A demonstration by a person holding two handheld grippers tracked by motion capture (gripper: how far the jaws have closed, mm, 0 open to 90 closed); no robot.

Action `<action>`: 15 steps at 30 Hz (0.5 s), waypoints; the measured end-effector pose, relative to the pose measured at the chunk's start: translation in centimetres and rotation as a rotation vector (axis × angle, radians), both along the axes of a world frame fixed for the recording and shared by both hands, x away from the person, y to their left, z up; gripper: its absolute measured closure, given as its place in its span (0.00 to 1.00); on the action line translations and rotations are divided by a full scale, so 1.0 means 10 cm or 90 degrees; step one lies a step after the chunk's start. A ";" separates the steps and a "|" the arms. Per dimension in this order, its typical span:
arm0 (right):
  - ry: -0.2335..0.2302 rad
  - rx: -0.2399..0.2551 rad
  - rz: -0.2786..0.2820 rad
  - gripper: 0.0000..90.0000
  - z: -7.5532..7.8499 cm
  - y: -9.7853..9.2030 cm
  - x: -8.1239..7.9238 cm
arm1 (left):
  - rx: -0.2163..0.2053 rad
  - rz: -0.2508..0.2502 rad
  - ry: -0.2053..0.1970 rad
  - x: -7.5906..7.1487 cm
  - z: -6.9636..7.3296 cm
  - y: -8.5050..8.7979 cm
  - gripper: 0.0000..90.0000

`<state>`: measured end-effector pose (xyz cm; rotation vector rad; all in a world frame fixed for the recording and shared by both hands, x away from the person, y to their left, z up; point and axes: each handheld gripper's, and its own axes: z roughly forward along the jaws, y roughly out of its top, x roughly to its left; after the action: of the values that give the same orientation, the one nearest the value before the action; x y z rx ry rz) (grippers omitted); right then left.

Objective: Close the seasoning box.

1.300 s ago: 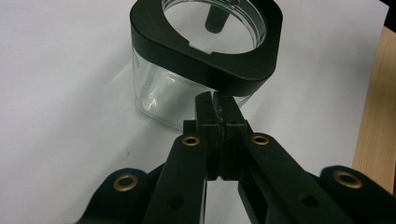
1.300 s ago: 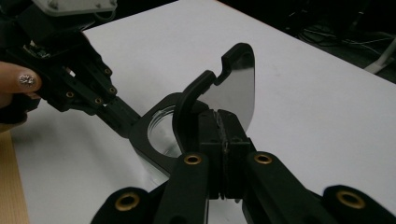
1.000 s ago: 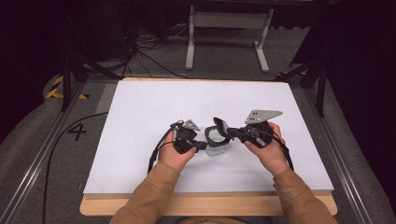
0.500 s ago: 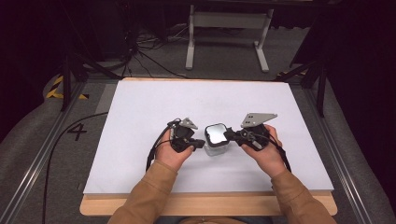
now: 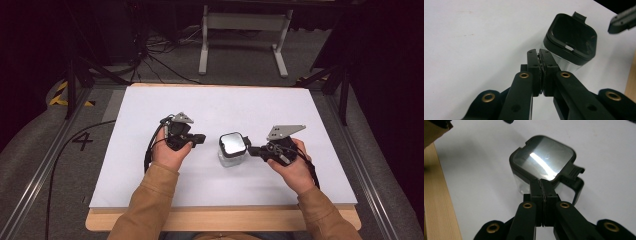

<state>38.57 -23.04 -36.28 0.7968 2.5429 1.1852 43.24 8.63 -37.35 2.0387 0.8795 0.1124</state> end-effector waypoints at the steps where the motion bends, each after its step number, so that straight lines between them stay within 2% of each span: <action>1: 0.004 -0.005 0.002 1.00 -0.03 0.01 -0.01 | 0.001 0.007 -0.001 0.02 -0.01 -0.01 0.94; 4: 0.015 -0.019 0.005 1.00 -0.11 0.05 -0.03 | -0.014 0.002 -0.001 0.08 -0.05 -0.04 0.97; 7: 0.022 -0.024 0.004 1.00 -0.18 0.07 -0.04 | -0.011 0.003 0.001 0.12 -0.10 -0.09 1.00; 8: 0.024 -0.023 0.004 1.00 -0.20 0.08 -0.05 | -0.005 -0.005 0.000 0.14 -0.11 -0.11 1.00; 15: 0.019 -0.035 -0.006 1.00 -0.33 0.09 -0.11 | -0.009 -0.032 0.020 0.29 -0.21 -0.30 1.00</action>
<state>37.46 -22.14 -39.59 0.8185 2.5817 1.1045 46.09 5.67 -39.43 2.0522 0.8447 0.0460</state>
